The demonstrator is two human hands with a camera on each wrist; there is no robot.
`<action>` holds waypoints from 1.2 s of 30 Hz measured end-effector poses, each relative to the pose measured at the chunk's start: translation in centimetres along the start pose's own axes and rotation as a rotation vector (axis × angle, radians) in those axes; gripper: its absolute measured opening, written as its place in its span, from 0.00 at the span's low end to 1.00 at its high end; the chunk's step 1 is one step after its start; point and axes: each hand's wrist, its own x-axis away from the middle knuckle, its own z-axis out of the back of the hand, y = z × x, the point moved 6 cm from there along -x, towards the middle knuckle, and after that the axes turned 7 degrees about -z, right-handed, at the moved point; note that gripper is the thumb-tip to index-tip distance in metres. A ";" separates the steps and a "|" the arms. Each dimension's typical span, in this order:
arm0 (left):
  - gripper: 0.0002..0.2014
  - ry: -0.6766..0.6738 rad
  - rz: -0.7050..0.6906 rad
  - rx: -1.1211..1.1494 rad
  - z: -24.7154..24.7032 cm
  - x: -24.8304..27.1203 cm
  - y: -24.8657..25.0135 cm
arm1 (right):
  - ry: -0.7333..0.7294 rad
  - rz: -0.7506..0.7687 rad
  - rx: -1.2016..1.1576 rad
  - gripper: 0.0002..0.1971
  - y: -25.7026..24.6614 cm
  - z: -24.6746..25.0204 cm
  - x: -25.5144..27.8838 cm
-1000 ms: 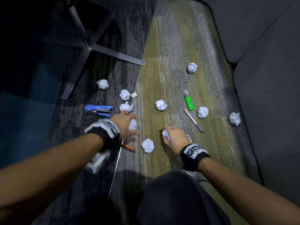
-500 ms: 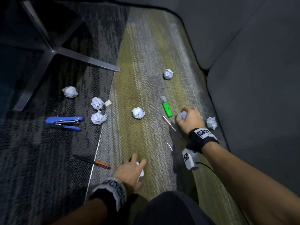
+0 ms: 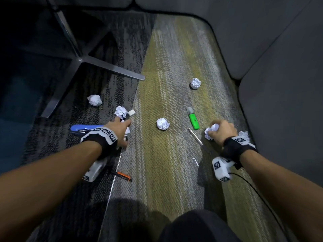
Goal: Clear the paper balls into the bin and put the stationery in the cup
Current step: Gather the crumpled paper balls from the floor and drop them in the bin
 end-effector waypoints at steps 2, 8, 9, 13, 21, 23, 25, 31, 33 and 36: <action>0.41 -0.016 -0.032 0.010 -1.4 -0.3 -0.3 | 0.023 -0.026 -0.035 0.23 1.4 1.3 0.4; 0.40 0.017 0.017 -0.032 -3.1 -0.8 -0.5 | -0.014 -0.214 -0.105 0.44 9.4 4.2 0.7; 0.37 0.007 0.017 -0.028 -3.0 -0.7 -0.3 | -0.036 -0.230 -0.131 0.41 10.2 4.2 0.6; 0.29 0.006 -0.070 -0.022 -2.0 -0.8 2.3 | -0.134 -0.236 -0.176 0.37 11.7 2.7 -0.9; 0.34 0.075 -0.315 -0.222 1.6 -3.8 10.5 | -0.175 -0.128 0.095 0.35 9.6 1.9 -2.7; 0.45 0.000 -0.280 -0.301 0.9 -5.4 11.1 | -0.159 -0.125 0.136 0.29 9.4 1.8 -1.9; 0.52 -0.041 -0.252 -0.322 0.4 -6.4 11.2 | -0.131 -0.128 0.108 0.27 9.5 1.8 -0.9; 0.40 0.003 -0.229 -0.317 -0.9 -8.4 11.9 | -0.016 -0.057 -0.112 0.26 8.7 3.6 3.0; 0.37 0.075 -0.189 -0.335 -0.2 -8.6 12.4 | 0.000 0.012 -0.218 0.24 7.1 4.6 4.3; 0.35 0.052 -0.179 -0.228 -0.2 -7.8 12.3 | -0.037 0.149 -0.303 0.23 3.5 5.9 5.7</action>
